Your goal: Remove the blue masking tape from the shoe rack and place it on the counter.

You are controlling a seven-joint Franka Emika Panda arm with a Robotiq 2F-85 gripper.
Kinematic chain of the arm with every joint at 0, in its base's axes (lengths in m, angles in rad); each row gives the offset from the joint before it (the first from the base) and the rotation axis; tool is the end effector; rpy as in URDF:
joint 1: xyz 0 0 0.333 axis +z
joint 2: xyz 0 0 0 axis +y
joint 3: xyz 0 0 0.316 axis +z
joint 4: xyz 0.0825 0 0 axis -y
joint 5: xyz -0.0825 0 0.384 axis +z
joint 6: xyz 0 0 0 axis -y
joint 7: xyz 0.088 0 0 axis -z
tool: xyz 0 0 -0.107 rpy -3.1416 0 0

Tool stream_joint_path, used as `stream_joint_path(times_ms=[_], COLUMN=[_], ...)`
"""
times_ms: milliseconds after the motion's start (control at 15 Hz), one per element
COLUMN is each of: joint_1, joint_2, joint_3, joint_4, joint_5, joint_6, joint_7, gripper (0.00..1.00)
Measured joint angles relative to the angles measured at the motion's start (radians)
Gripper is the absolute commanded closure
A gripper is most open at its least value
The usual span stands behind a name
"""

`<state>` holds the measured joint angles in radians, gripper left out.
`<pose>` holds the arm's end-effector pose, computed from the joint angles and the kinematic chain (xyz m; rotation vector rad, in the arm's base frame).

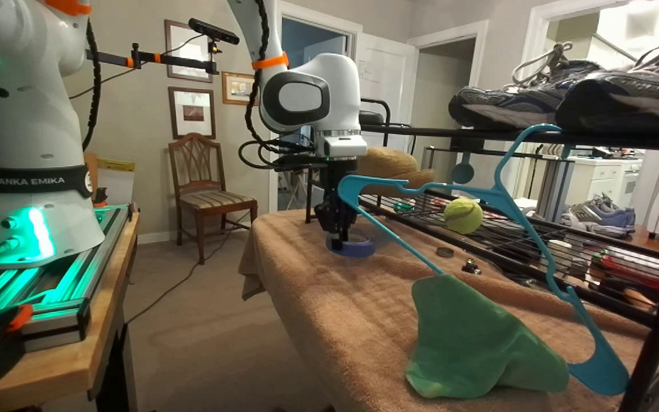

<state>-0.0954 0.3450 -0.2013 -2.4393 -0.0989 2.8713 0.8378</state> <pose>0.4725 -0.1438 0.1757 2.6721 -1.5046 0.1744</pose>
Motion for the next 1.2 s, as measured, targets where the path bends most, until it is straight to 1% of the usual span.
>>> stream_joint_path(times_ms=[200,467,867,933,1000,1133,1200], joint_1=[0.013,0.034,0.063,0.066,0.067,0.073,0.075], joint_2=[0.027,0.061,0.111,0.120,0.126,0.134,0.134], joint_3=[-0.001,-0.018,-0.045,-0.045,-0.044,-0.043,-0.041], joint_4=[0.008,0.019,0.043,0.046,0.049,0.053,0.055], joint_5=[0.031,0.050,0.069,0.078,0.090,0.115,0.128], joint_6=[0.001,0.016,0.077,0.091,0.098,0.115,0.121], joint_7=[-0.049,-0.086,-0.130,-0.141,-0.153,-0.174,-0.184], gripper=[0.95,0.95,0.95,0.56,0.55,0.42,0.33])
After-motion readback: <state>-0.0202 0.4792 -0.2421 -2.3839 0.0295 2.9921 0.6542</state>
